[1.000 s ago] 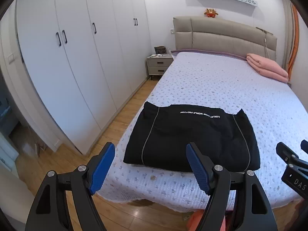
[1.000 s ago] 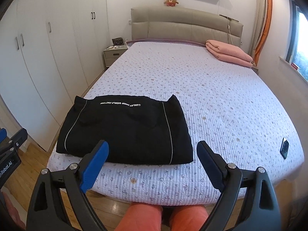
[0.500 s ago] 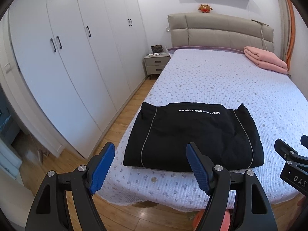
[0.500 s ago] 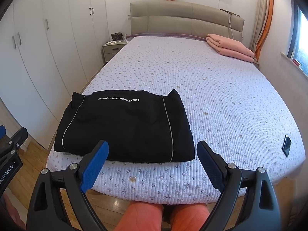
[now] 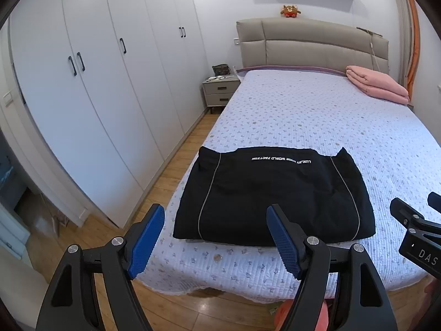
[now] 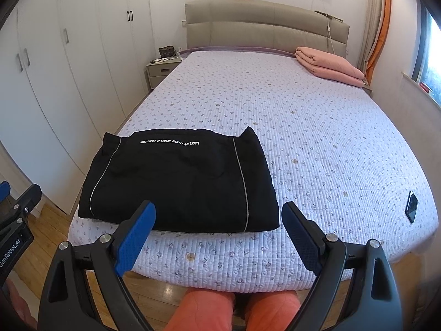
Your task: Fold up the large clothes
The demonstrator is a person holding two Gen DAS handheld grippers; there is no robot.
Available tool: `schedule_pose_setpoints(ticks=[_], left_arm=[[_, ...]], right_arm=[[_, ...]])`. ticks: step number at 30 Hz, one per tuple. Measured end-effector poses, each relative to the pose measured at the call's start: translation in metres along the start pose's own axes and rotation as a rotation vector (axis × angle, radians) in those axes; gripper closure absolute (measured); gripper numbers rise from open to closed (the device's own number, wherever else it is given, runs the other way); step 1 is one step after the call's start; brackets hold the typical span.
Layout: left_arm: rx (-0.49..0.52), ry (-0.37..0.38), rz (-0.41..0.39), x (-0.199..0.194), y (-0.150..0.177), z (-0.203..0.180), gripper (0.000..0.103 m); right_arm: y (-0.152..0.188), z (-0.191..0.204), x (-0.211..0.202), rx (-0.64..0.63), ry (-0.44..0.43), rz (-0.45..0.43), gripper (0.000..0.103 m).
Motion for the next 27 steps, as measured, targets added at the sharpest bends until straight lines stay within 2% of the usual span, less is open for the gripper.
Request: schedule_pose_setpoints(ticks=[27], left_arm=[[-0.003,0.000,0.012,0.0008,0.0058,0.0020,0.025]], right_arm=[[0.0036,0.0053,0.0027,-0.013,-0.013,0.019,0.009]])
Point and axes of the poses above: each gripper's, at about its wrist camera, not at the fingertips, and x roughly the way its jaws point, z to its left, y to its underside, the point moved 9 cm from there along x, roughly the way its jaws point, and after that the axes turned 10 degrees about y, right-handed, at the moved point
